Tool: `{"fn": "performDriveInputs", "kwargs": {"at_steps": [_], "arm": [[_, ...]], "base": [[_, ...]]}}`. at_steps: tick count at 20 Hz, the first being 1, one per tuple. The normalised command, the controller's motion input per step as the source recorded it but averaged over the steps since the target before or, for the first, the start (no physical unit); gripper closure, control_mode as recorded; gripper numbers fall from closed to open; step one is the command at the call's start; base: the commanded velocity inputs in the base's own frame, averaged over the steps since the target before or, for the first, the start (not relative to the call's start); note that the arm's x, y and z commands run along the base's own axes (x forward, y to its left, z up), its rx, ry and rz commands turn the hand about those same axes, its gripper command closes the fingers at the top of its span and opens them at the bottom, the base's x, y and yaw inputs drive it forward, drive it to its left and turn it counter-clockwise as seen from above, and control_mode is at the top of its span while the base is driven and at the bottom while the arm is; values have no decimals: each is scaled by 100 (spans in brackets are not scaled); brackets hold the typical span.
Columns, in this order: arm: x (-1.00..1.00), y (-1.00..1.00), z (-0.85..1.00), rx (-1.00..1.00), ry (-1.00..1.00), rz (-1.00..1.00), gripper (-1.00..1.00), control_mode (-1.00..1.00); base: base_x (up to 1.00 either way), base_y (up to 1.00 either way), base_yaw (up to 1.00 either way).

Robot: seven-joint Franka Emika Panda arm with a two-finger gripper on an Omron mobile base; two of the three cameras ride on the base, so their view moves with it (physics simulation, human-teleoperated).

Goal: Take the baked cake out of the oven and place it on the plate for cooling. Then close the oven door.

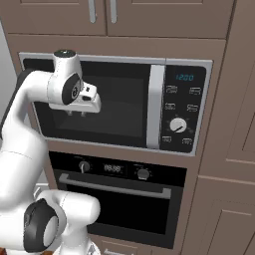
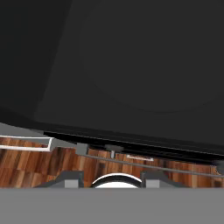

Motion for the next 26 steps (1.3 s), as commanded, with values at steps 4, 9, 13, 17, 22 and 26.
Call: {"fn": "performDriveInputs", "kwargs": {"at_steps": [4,9,13,17,22,26], "arm": [[-11,0,-2,1,0,0,-100,-100],[-55,-7,-6,5,-18,0,-100,-100],[-64,-15,-6,9,-27,0,-100,-100],[-45,-11,-9,3,-13,0,-100,-100],[-15,-1,-8,-1,7,-7,-100,-100],[0,0,0,0,0,0,-100,-100]], "base": [[0,0,0],[0,0,0],[0,0,0],[0,0,0],[0,0,0],[0,0,0]]}}
